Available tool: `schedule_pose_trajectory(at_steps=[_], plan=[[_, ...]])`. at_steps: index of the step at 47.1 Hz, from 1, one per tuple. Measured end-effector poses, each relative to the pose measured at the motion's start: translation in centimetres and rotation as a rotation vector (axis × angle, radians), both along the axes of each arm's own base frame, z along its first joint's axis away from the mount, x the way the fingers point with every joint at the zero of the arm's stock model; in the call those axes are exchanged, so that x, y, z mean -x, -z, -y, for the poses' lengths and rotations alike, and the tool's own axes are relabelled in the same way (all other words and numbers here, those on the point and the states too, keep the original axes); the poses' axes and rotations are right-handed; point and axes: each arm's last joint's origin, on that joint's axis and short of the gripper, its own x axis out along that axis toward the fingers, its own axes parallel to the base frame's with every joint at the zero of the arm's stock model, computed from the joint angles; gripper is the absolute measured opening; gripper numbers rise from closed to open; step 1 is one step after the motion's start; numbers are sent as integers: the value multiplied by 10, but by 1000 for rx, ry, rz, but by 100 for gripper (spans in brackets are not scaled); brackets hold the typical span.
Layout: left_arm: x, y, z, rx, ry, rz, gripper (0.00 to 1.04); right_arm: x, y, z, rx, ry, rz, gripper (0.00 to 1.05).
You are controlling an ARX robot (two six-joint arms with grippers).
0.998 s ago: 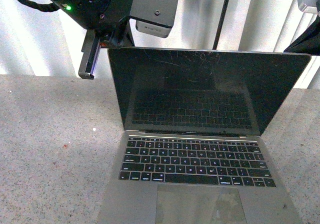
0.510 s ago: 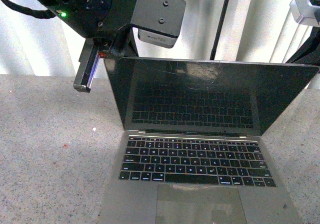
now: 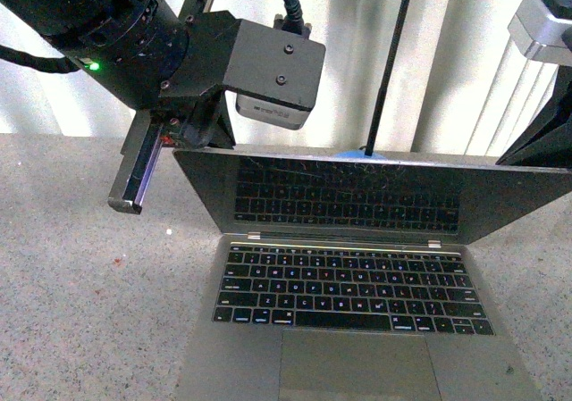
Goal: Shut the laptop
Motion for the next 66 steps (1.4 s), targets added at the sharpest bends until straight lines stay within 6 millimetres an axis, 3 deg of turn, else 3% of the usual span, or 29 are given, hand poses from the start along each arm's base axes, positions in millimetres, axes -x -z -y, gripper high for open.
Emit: schedule_pose_trajectory(at_steps=[38,66], plan=[[35,49,14,-27,108,-37,4,21,49,-2,-27,92,-168,3],[65,110,16,-19,136,-97,4,38,118,-14,9,63,-297,3]])
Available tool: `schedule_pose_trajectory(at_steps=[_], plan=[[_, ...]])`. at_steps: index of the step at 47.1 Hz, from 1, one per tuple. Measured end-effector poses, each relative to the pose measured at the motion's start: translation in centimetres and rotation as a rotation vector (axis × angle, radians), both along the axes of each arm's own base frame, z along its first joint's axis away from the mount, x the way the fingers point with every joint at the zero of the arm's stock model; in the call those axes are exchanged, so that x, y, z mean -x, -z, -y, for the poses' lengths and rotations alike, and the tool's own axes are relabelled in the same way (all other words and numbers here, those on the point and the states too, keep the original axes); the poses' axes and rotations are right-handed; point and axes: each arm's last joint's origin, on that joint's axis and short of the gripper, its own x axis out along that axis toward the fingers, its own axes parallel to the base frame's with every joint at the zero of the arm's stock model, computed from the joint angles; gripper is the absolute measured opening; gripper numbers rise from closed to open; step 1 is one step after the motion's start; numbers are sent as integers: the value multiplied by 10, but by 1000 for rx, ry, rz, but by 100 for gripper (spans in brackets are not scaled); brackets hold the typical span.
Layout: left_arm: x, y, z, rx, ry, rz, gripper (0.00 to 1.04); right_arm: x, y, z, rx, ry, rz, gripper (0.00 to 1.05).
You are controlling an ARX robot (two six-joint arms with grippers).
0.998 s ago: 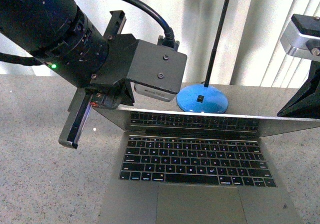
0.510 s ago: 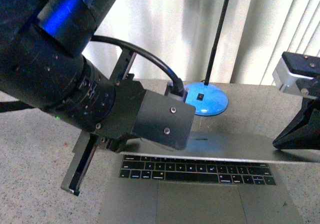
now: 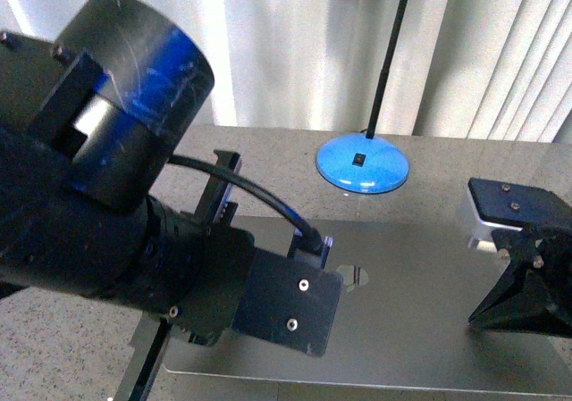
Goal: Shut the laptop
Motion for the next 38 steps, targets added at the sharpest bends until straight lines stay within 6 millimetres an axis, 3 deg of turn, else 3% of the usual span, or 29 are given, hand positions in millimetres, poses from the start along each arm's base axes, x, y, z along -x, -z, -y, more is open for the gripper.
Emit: schedule_pose_trajectory(at_steps=[17,31,38], plan=[[14,27,-2,5,-5,-74,4,7,18,-7,6,-8,-42,3],[16,28,-1,18,-9,-88,4,7,21,-7,0,-6,-41,3],[14,15,-3,76,-16,-66,4,2,15,-6,-42,14,11,3]])
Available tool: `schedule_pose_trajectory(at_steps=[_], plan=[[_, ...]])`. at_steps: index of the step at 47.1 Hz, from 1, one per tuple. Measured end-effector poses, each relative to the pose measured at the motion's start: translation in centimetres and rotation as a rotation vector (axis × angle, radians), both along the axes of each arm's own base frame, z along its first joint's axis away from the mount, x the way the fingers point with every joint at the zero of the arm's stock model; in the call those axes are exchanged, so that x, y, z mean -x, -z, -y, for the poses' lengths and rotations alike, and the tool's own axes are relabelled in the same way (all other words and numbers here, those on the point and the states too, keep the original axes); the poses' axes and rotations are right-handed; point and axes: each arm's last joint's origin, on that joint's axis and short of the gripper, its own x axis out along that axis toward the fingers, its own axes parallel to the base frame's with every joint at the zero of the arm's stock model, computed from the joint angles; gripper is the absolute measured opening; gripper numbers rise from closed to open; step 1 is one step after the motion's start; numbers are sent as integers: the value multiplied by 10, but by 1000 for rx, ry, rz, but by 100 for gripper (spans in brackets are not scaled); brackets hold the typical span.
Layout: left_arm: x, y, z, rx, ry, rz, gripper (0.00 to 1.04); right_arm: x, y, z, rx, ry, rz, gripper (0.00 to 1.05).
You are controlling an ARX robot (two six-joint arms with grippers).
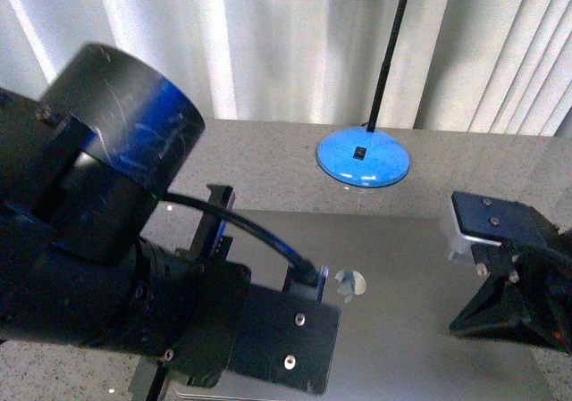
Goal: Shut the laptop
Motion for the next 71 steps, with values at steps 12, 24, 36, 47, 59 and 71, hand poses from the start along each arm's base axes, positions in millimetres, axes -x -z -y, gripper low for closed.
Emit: schedule_pose_trajectory(at_steps=[12,24,36,47,59,71], plan=[[-7,-50,-4,269,-50,109,4,-17,-33,5,-141,107,214,3],[-2,-112,-45,601,-273,211,4,-13,-80,32,-271,442,538,3],[13,-148,-133,945,-714,230,4,24,-130,73,-427,888,747,3],[41,-163,-176,1271,-1105,392,4,52,-160,93,-547,1158,839,3],[89,-115,-162,1347,-1195,387,4,113,-134,62,-619,1259,819,3],[110,-99,-149,1364,-1187,390,4,139,-115,51,-619,1267,818,3]])
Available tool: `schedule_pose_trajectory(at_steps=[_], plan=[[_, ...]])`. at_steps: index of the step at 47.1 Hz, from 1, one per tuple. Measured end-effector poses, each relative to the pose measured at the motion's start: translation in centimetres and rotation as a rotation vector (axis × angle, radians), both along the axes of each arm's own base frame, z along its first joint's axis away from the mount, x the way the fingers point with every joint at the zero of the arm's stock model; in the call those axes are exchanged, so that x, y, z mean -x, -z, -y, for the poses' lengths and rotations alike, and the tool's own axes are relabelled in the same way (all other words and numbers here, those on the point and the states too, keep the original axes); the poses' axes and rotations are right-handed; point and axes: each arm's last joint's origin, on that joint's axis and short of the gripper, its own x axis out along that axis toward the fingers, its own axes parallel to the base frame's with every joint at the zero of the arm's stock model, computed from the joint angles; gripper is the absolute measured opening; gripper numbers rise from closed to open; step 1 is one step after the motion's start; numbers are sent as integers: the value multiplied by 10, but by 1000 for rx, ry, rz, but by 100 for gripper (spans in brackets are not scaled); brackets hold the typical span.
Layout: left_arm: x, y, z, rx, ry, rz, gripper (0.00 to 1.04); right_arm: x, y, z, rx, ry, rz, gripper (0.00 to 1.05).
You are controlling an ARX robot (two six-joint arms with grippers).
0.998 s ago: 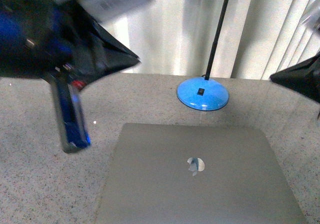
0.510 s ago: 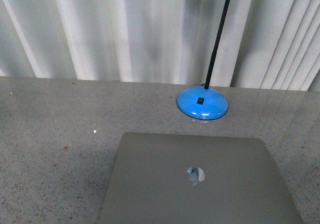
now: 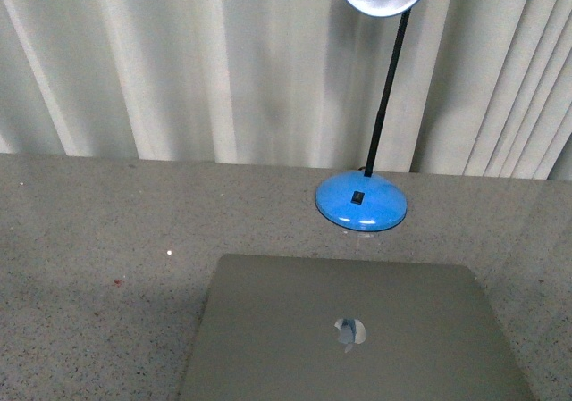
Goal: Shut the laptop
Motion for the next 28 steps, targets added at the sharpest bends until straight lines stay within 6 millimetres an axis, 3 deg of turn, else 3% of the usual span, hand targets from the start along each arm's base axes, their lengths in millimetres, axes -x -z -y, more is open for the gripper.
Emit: schedule_pose_trajectory(at_steps=[13,28], plan=[[22,17,1,1,0,-4,4,26,16,-17,-2,-7,-2,3],[38,26,1,2,0,-3,4,45,26,-17,-2,-6,-2,3]])
